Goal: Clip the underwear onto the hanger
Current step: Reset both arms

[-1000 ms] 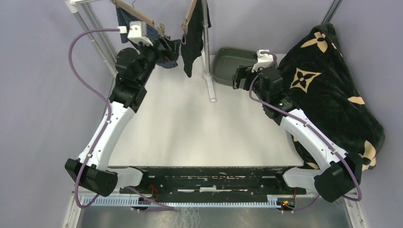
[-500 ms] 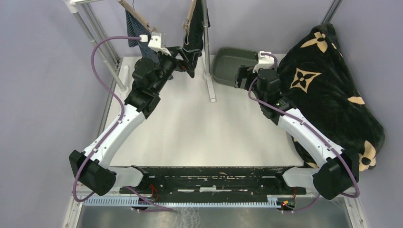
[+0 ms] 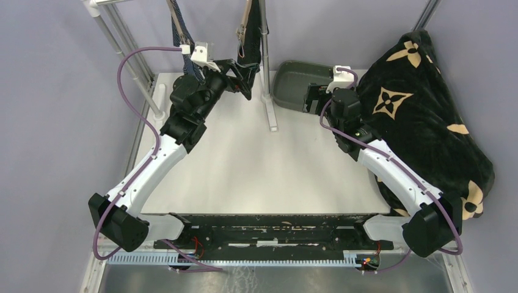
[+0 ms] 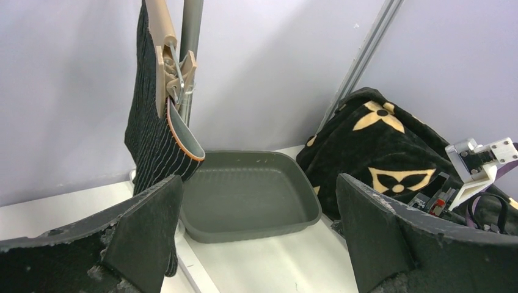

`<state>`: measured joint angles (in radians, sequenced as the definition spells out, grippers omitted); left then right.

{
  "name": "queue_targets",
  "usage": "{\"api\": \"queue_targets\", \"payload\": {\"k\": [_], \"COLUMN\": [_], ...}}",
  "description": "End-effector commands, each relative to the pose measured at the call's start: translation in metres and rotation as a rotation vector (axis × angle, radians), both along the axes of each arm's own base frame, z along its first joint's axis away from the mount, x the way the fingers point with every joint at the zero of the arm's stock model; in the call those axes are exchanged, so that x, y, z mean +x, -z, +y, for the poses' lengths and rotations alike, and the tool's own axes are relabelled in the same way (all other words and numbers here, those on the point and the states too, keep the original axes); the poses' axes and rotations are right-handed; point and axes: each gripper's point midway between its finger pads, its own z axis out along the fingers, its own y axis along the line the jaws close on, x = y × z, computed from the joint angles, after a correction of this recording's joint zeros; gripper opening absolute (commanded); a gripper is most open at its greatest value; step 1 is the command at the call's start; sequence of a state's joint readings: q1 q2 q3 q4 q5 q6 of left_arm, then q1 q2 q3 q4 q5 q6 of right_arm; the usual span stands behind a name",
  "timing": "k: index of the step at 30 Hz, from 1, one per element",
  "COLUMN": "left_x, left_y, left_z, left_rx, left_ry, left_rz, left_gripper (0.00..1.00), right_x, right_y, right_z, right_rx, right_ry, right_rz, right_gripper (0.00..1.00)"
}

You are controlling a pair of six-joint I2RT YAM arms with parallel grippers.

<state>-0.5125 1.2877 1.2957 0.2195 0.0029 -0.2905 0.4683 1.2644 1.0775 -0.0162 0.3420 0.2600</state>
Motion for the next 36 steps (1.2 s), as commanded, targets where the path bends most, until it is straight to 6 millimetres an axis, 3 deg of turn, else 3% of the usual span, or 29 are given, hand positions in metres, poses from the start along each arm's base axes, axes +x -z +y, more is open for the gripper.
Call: {"api": "queue_targets", "payload": {"k": [1, 27, 36], "left_x": [-0.016, -0.016, -0.017], "left_y": [-0.041, -0.036, -0.037], "left_z": [0.003, 0.003, 0.005], "left_rx": [-0.029, -0.026, -0.028], "left_ry": [0.015, 0.013, 0.009], "left_rz": [-0.121, -0.102, -0.103], "left_gripper": [0.99, 0.99, 0.99], "right_x": [-0.001, -0.004, -0.006], "right_y": [-0.025, -0.026, -0.036], "right_z": [-0.007, -0.007, -0.007], "right_rx": [0.019, 0.030, 0.116], "right_ry": [0.023, 0.016, 0.037], "right_rz": [-0.071, -0.073, -0.105], "right_gripper": [1.00, 1.00, 1.00]}}
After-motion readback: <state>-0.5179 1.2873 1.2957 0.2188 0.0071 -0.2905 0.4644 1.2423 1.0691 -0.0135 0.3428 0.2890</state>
